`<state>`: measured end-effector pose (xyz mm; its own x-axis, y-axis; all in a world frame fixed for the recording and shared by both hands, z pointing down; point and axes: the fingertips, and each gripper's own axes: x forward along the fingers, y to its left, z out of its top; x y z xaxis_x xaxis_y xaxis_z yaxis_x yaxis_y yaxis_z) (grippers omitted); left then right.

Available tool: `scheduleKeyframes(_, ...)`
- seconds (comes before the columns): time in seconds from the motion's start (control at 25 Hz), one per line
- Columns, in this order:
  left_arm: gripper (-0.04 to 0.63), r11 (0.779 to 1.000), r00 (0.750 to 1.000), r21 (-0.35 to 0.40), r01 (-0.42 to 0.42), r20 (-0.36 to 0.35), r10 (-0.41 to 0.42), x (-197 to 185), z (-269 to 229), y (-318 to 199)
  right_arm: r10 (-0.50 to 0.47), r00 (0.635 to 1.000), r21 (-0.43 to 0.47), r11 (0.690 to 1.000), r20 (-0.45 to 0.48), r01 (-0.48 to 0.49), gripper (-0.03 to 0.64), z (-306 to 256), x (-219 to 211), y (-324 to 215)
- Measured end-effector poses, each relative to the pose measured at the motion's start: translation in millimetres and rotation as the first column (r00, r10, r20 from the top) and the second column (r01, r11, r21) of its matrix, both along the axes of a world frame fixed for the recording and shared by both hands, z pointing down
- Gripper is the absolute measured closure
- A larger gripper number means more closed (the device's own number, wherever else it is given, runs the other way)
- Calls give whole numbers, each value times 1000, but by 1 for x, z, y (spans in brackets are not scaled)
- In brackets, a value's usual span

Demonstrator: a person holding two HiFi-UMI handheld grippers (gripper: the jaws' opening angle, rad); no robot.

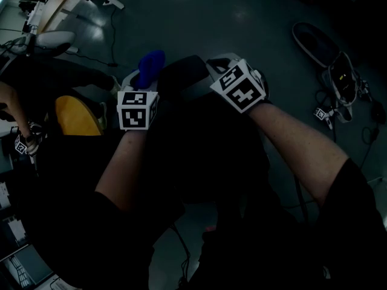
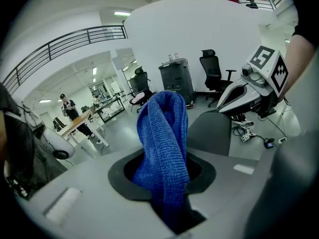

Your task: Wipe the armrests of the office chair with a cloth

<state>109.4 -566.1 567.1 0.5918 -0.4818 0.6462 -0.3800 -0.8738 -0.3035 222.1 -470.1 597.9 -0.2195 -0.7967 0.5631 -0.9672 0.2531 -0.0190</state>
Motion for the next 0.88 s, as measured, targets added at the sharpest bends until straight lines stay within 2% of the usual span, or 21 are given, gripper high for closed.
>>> scheduleKeyframes(0.4,469,1000,999,-5,-27,-21,27,29,-1,11,-16,1000,7,1000,-14,16,617,1,0,0)
scheduleKeyframes(0.88,469,995,992,-32,-90,-87,87,74,-7,32,-26,999,18,999,-33,27,617,0,-2,-5)
